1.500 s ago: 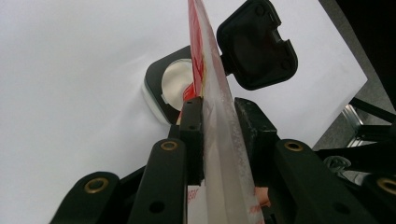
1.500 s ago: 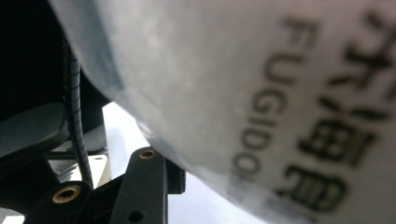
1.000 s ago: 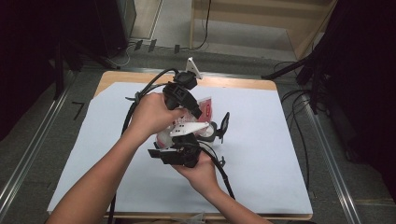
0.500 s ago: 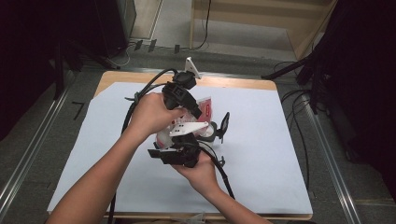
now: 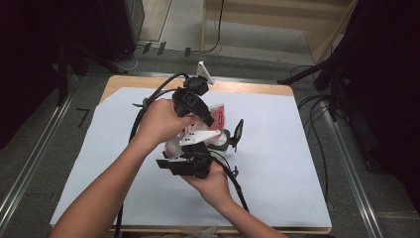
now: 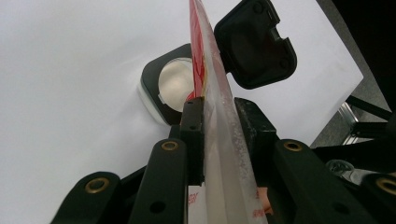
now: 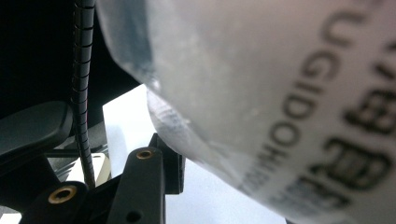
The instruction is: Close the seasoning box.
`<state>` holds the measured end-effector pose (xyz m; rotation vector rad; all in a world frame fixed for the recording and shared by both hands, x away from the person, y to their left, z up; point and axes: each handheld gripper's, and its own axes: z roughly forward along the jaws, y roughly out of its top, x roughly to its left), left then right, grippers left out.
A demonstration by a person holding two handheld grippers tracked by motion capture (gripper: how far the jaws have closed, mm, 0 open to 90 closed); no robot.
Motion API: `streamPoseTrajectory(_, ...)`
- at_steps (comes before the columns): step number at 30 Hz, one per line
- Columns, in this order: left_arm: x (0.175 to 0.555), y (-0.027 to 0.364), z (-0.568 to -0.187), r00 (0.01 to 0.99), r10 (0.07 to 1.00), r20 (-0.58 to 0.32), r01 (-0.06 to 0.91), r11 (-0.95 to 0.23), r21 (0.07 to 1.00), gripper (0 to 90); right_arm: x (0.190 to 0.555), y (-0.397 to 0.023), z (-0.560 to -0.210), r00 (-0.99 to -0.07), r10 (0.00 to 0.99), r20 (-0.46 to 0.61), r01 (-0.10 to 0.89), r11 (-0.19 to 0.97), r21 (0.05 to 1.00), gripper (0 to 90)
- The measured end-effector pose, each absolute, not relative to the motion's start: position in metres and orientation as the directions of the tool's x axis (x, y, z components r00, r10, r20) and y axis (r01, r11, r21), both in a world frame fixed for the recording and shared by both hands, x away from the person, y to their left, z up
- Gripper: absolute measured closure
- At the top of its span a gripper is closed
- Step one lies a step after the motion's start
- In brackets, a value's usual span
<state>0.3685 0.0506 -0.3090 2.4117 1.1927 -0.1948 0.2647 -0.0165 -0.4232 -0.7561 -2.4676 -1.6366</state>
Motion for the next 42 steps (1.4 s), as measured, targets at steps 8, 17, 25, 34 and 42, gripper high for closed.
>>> streamPoseTrajectory(8,0.3668,0.0499,-0.3088,0.624,0.718,-0.309,0.779,-0.535,0.328,74.8,0.2637,-0.0158,-0.4244,-0.881,0.352,0.316,0.428,0.307,0.850,61.5)
streamPoseTrajectory(17,0.3663,0.0494,-0.3084,0.624,0.719,-0.305,0.779,-0.540,0.319,74.5,0.2629,-0.0162,-0.4249,-0.888,0.355,0.294,0.409,0.315,0.856,62.5)
streamPoseTrajectory(25,0.3664,0.0485,-0.3081,0.625,0.719,-0.303,0.778,-0.541,0.320,74.6,0.2632,-0.0166,-0.4247,-0.888,0.357,0.290,0.408,0.317,0.856,63.1)
streamPoseTrajectory(34,0.3676,0.0470,-0.3065,0.629,0.714,-0.306,0.775,-0.545,0.319,74.4,0.2632,-0.0178,-0.4221,-0.885,0.359,0.298,0.414,0.312,0.855,63.9)
streamPoseTrajectory(42,0.3675,0.0465,-0.3068,0.628,0.716,-0.305,0.776,-0.545,0.319,73.8,0.2632,-0.0184,-0.4218,-0.884,0.358,0.300,0.416,0.311,0.854,64.0)
